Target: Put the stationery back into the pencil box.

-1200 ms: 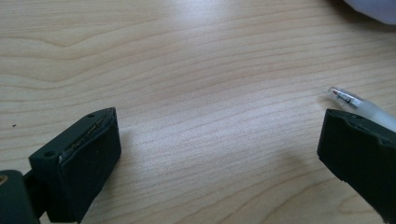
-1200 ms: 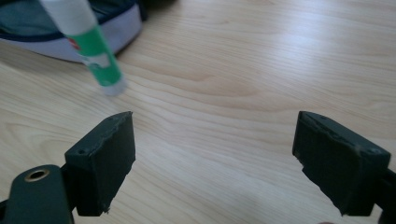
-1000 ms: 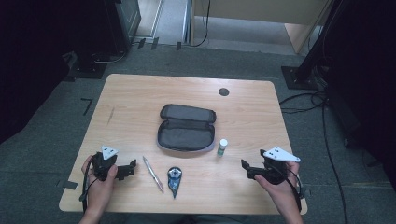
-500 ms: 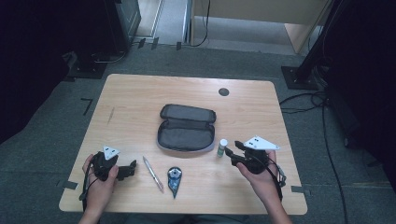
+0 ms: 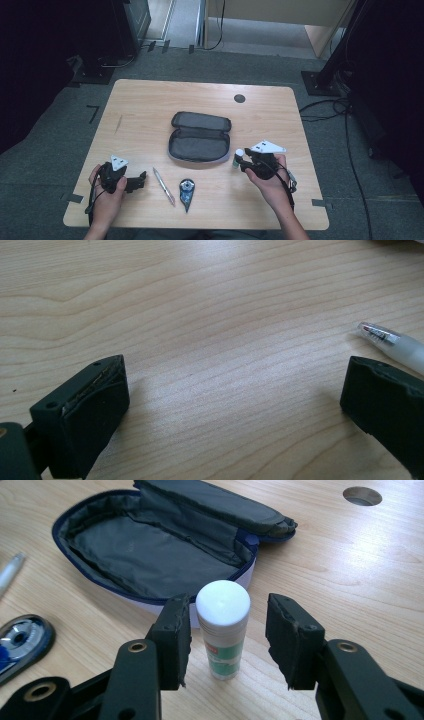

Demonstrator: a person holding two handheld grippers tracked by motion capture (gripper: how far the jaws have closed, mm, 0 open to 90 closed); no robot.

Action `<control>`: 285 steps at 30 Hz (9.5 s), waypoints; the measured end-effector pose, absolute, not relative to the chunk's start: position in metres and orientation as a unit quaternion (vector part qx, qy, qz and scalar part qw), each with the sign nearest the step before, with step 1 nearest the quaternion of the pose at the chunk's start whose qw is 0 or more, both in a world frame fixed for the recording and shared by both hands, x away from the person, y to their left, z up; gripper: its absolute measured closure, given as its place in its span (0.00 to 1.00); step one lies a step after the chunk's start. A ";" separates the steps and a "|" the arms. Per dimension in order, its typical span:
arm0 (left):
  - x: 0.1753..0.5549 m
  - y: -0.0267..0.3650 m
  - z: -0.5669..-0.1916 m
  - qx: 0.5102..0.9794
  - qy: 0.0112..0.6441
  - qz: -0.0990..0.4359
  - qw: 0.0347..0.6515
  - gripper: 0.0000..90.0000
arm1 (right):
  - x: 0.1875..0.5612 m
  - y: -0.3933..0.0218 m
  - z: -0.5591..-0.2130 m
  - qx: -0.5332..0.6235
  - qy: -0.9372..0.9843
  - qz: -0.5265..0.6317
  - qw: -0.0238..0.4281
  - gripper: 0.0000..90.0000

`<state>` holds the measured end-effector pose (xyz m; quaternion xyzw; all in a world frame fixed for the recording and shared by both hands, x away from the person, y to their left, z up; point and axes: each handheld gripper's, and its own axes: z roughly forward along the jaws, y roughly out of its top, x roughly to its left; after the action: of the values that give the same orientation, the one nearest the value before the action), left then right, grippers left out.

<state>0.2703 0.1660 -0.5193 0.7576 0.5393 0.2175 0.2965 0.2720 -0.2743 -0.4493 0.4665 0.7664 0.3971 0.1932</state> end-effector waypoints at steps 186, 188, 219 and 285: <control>0.271 0.166 -0.519 0.765 0.530 0.215 0.296 0.00 | 0.227 -0.119 -0.519 0.388 0.828 0.373 0.157 0.46; 0.271 0.166 -0.519 0.765 0.530 0.215 0.296 0.00 | 0.227 -0.119 -0.519 0.387 0.829 0.373 0.157 0.46; 0.271 0.166 -0.519 0.765 0.530 0.215 0.296 0.00 | 0.232 -0.147 -0.489 0.392 0.796 0.420 0.191 0.47; 0.271 0.166 -0.519 0.765 0.530 0.215 0.296 0.00 | 0.319 -0.185 -0.469 0.413 0.783 0.387 0.257 0.60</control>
<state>0.2715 0.1660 -0.5191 0.7648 0.5303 0.2152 0.2960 0.3190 -0.1846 -0.4689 0.4134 0.7831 0.3867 0.2574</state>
